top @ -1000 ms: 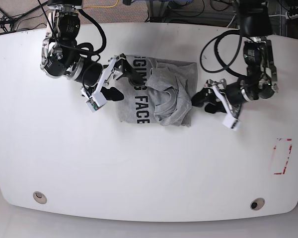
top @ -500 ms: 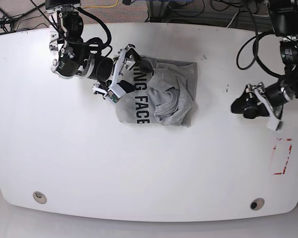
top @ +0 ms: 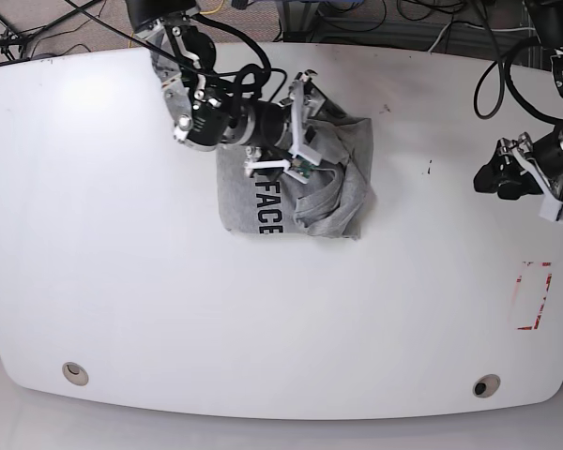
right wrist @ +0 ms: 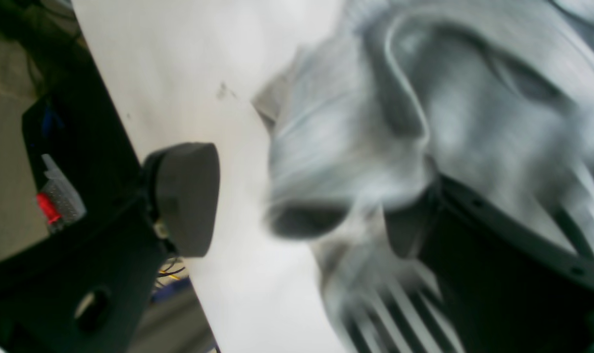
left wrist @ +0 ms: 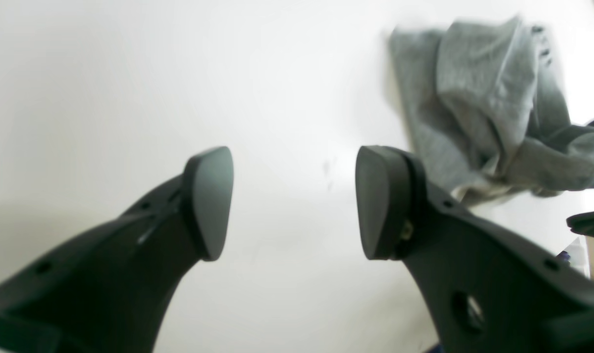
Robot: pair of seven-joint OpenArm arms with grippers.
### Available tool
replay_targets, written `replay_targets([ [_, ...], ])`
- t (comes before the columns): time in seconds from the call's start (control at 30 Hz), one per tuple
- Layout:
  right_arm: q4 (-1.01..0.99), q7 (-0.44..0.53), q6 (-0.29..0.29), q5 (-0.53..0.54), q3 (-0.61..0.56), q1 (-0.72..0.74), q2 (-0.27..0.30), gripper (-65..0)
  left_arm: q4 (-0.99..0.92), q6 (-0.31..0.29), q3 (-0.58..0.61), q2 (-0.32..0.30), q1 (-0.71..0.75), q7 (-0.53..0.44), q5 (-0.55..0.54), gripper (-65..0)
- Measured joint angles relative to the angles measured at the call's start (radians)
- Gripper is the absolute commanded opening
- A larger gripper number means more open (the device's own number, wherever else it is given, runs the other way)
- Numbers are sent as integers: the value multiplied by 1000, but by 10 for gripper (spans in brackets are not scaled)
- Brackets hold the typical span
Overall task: Fold the T-shirt properly
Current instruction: 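Press the folded bundle with the right gripper to flatten it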
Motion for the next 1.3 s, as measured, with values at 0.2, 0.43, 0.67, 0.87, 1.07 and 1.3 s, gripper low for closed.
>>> replay_targets([
  [0.2,-87,-4,-1,-39,-111,69,-92,-170,1,0,-41,-6,31,5,6,-278],
  [0.43,-107,8,-1,-29,-149,101,-183,-170,3,-1,-77,-5,58,-1,-3,-278],
  [0.67,-19,0,0,-33,-109,103,-145,-170,3,0,-97,-8,58,-2,1,-278],
  [0.87,-2,11,8,-29,-17,89,-56,-170,3,0,-93,-8,61,2,0,-278],
  [1.07,-14,-10,6,-47,9,93,-2,-170,4,0,-93,-7,75,-4,4,-278],
  [1.3,-117,0,3,-43,-23,173,-56,-170,4,-1,-89,0,87,2,53,-278],
])
